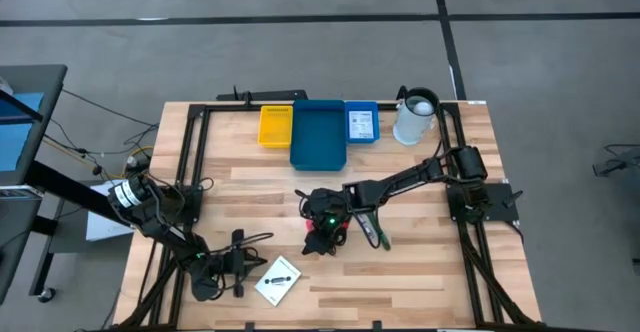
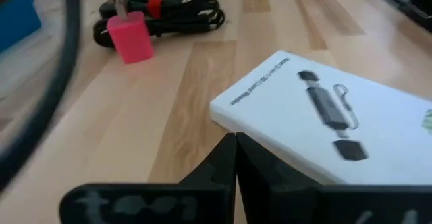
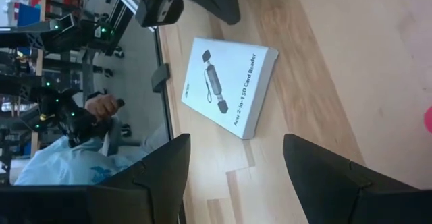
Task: Pick and place items into bin
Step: Put the white card reader box into the blue bin
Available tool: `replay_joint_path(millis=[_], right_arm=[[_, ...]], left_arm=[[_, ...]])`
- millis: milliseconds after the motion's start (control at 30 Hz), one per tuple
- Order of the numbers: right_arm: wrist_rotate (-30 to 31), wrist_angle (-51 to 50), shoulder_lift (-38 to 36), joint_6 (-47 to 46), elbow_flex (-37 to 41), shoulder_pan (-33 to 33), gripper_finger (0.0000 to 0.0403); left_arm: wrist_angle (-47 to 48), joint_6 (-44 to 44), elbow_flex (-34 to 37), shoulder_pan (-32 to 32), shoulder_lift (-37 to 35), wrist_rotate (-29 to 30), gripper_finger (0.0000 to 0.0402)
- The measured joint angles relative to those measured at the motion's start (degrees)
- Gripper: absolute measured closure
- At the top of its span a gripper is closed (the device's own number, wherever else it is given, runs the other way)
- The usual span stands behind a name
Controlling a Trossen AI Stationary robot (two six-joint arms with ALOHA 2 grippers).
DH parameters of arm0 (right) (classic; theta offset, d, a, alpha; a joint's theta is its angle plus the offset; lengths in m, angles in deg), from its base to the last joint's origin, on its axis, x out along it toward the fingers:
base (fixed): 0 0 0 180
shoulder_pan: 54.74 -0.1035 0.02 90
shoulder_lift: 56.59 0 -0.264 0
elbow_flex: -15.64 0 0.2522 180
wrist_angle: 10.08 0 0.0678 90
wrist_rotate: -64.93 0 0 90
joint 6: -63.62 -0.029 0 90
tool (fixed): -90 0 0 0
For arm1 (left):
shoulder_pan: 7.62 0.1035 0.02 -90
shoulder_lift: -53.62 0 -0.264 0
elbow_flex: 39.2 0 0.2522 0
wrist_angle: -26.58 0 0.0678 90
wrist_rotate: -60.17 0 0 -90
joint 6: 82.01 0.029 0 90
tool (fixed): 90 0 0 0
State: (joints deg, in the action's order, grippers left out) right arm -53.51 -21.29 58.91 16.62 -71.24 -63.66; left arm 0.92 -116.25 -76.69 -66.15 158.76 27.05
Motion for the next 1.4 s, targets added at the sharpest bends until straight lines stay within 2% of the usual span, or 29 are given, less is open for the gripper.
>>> replay_joint_path(millis=[300, 533, 933, 1200, 1400], right_arm=[[0.1, -0.3, 0.0, 0.9, 0.0, 0.0, 0.0170], [0.2, -0.5, 0.0, 1.7, 0.0, 0.0, 0.0170], [0.4, -0.5, 0.0, 3.0, 0.0, 0.0, 0.0170], [-0.4, -0.6, 0.0, 11.6, 0.0, 0.1, 0.0170], [-7.1, -1.7, 0.0, 23.8, 0.0, 0.4, 0.0170]], left_arm=[[-2.7, 2.1, -0.1, 0.0, -0.1, -5.1, 0.0401], [-6.4, 4.7, -0.1, 0.0, -0.1, -5.7, 0.0401], [-6.3, 2.7, -0.1, 0.2, -0.1, -9.8, 0.0401], [-4.1, 0.0, -0.2, 1.6, -0.1, -11.2, 0.0401], [-3.7, -0.6, -0.2, 2.5, -0.1, -11.2, 0.0401]])
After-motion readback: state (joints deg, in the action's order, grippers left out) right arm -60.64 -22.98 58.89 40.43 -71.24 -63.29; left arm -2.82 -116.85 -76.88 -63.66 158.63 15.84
